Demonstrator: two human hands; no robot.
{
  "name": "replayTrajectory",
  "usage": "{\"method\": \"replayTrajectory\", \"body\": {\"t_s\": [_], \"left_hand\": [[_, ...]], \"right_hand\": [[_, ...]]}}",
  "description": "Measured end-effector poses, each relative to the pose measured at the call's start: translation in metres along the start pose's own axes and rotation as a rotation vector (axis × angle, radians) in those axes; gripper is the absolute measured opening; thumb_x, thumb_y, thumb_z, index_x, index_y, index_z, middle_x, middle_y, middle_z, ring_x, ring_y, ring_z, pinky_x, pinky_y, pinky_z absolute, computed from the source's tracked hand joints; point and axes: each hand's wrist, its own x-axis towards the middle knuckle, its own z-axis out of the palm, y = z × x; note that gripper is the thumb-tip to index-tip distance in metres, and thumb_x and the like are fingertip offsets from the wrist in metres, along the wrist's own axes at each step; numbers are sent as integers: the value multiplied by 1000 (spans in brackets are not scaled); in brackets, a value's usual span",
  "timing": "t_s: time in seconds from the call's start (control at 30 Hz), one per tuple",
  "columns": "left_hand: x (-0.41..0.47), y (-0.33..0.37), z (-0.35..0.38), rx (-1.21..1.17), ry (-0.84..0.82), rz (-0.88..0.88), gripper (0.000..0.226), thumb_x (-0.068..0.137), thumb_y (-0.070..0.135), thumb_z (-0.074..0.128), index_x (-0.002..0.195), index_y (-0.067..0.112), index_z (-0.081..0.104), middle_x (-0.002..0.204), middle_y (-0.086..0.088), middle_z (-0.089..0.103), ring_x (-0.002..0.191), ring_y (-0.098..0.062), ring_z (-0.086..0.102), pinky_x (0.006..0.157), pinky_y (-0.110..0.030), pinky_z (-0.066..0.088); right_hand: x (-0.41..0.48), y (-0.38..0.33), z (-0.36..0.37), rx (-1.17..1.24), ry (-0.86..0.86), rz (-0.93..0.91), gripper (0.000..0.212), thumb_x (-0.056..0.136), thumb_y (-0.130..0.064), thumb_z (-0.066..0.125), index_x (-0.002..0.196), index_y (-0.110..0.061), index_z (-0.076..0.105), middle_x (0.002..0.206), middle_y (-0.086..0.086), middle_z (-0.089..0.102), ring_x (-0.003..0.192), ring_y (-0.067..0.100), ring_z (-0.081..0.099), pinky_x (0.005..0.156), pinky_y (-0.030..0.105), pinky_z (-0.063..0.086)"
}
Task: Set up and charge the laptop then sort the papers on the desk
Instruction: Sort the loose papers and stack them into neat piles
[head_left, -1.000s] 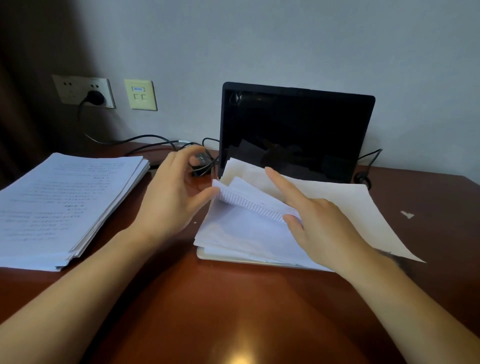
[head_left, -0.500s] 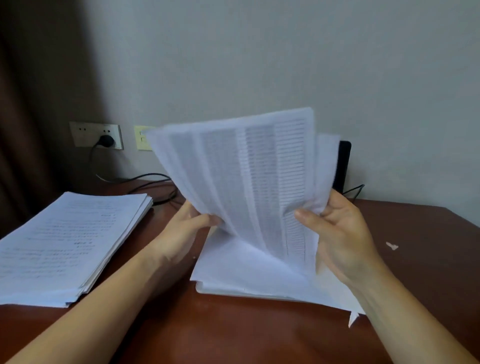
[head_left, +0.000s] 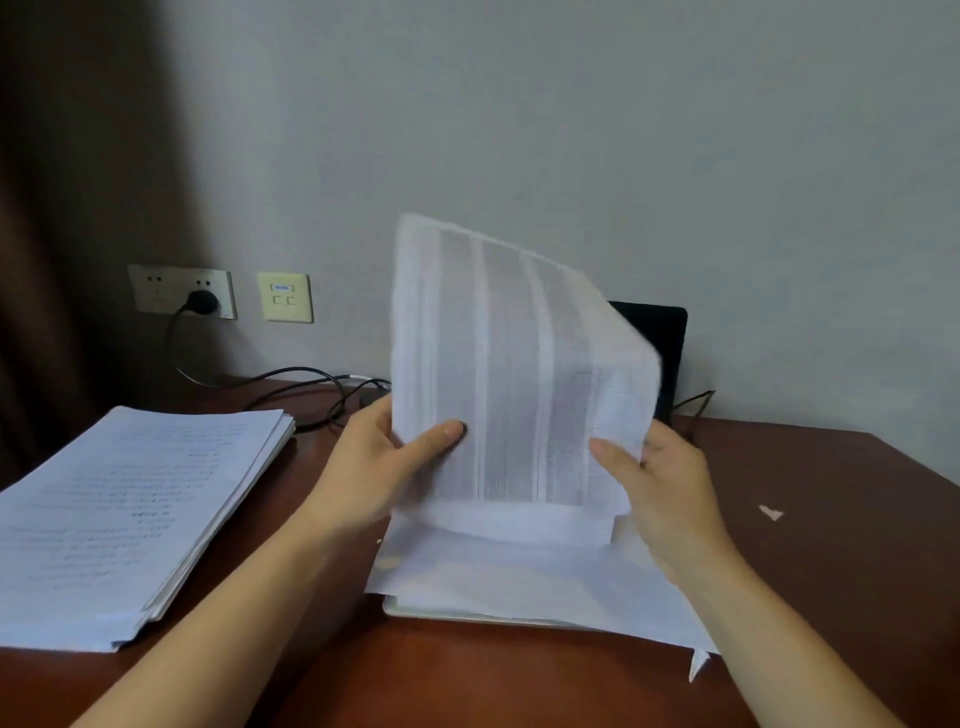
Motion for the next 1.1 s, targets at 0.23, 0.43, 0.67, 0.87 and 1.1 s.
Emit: {"method": "replayTrajectory", "body": {"t_s": [0.23,0.43,0.67,0.87,1.1], "left_hand": [[-3,-27,-3,155,-16,-65,35,88,16,77,119,24,62,116,3,74,108,-18,71,98,-49,54],[-2,-37,-11,-11,23,-318,38,84,18,82,115,13,61,108,-10,76,93,-27,76,85,-47,60],[-13,-22,5,16,-32,-114,48,95,-4,63,133,24,50,116,13,73,110,-11,70,97,-30,56],[-14,-3,16,-20,57,128,56,98,-1,61,144,25,42,133,15,64,127,-5,59,104,-19,47],[-21,4,17,96,105,242,54,98,5,63,140,33,43,134,23,61,130,0,54,108,-16,42]], "right_hand": [[6,8,-5,-1,-45,19,39,91,3,63,119,-25,63,112,-10,73,106,10,68,92,33,52],[1,21,-7,-199,-262,150,55,88,4,67,131,-29,53,115,-13,70,105,1,66,79,15,54],[-7,24,9,-179,-121,22,42,95,-3,61,127,-30,55,115,-20,69,108,-2,63,92,20,51],[-10,11,15,-88,40,-179,44,96,-3,58,134,-24,52,119,-20,66,113,-2,61,93,12,48],[-14,9,15,-55,41,-196,53,94,-1,61,139,-26,47,123,-18,65,115,0,61,92,12,48]]}}
